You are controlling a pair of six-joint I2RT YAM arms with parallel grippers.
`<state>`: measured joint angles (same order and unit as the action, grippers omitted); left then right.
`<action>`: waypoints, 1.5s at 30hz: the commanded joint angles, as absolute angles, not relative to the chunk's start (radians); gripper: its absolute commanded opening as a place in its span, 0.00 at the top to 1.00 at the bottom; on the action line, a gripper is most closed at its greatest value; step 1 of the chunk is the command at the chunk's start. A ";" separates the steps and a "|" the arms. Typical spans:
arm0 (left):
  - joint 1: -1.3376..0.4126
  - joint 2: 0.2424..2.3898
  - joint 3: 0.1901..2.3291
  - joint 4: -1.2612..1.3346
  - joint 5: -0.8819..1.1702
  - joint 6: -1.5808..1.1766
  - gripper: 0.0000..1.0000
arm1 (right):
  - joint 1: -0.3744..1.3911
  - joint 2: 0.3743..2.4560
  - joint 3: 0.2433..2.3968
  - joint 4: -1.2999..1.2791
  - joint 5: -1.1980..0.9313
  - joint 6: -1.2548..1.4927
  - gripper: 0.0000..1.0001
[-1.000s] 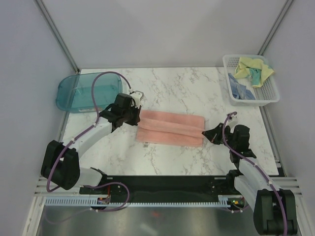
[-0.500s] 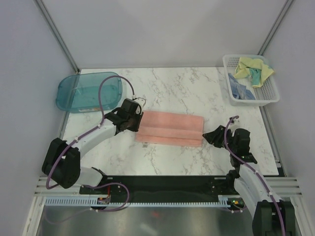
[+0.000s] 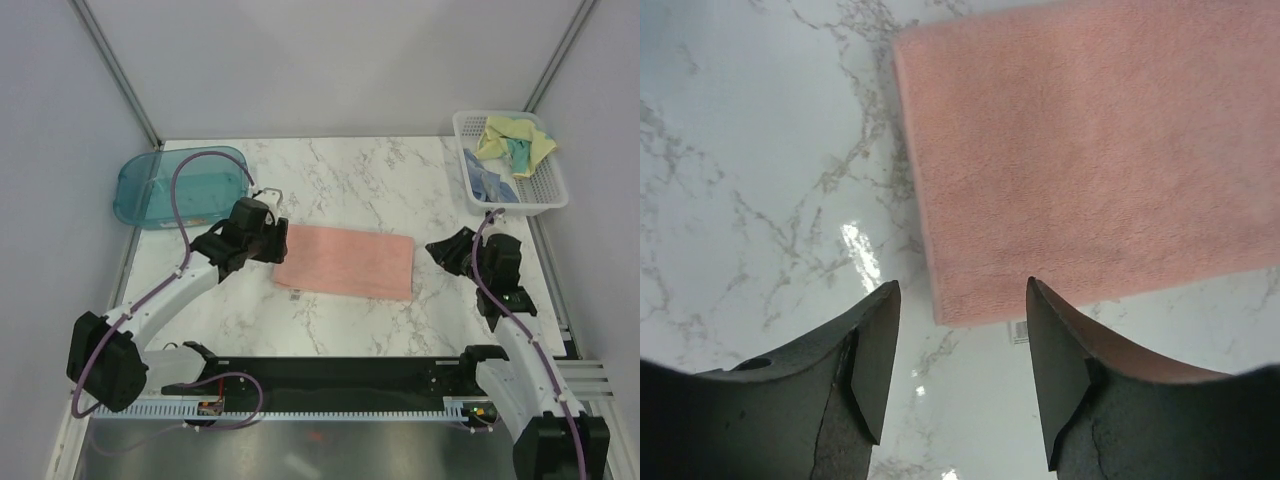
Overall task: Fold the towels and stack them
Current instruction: Fold the towel, then smooth out wrinkles on the folded towel
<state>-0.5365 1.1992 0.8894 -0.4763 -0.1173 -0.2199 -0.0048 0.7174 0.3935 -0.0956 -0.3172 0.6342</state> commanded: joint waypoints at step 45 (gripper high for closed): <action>-0.336 1.509 0.775 -0.249 0.198 -0.525 0.21 | 0.160 1.406 0.641 -0.158 -0.450 0.492 0.81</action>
